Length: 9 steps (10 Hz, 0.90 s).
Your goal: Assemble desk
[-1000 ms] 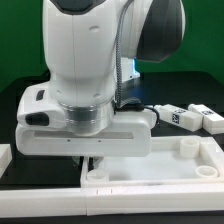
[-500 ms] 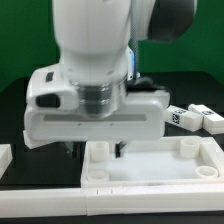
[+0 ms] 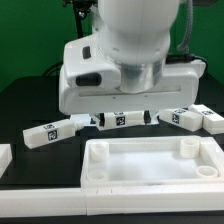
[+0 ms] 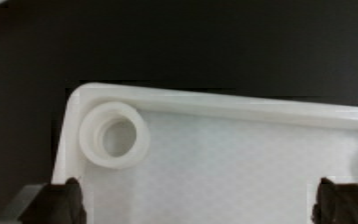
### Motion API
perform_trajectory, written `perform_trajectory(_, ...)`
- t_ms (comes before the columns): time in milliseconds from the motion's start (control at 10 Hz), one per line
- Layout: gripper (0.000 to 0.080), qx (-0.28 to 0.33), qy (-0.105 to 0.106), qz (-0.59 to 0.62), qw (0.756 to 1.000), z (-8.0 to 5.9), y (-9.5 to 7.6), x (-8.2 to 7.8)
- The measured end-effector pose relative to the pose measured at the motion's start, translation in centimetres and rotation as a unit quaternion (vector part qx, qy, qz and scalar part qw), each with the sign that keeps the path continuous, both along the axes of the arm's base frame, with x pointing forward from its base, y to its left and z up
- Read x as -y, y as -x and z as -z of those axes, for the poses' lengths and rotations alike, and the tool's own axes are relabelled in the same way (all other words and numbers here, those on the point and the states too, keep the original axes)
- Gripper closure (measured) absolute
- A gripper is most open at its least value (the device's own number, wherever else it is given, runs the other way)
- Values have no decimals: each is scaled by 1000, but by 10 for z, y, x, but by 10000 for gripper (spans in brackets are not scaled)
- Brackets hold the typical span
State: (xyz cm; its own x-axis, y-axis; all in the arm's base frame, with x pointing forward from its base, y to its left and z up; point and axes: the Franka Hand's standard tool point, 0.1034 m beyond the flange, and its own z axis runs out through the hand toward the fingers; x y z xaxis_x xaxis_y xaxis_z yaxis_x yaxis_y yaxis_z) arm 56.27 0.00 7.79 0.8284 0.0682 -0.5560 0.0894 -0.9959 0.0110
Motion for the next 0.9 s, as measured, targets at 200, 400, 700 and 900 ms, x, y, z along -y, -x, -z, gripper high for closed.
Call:
perform_trajectory(200,150,-51,19,26,998,2,15,-25)
perform_trajectory(400,150,-109,24,15,994,-7,38,-81)
perform_trajectory(700,150,-152,28,11,988,-11,44,-83)
perform_trajectory(900,150,-152,28,10,988,-11,45,-84)
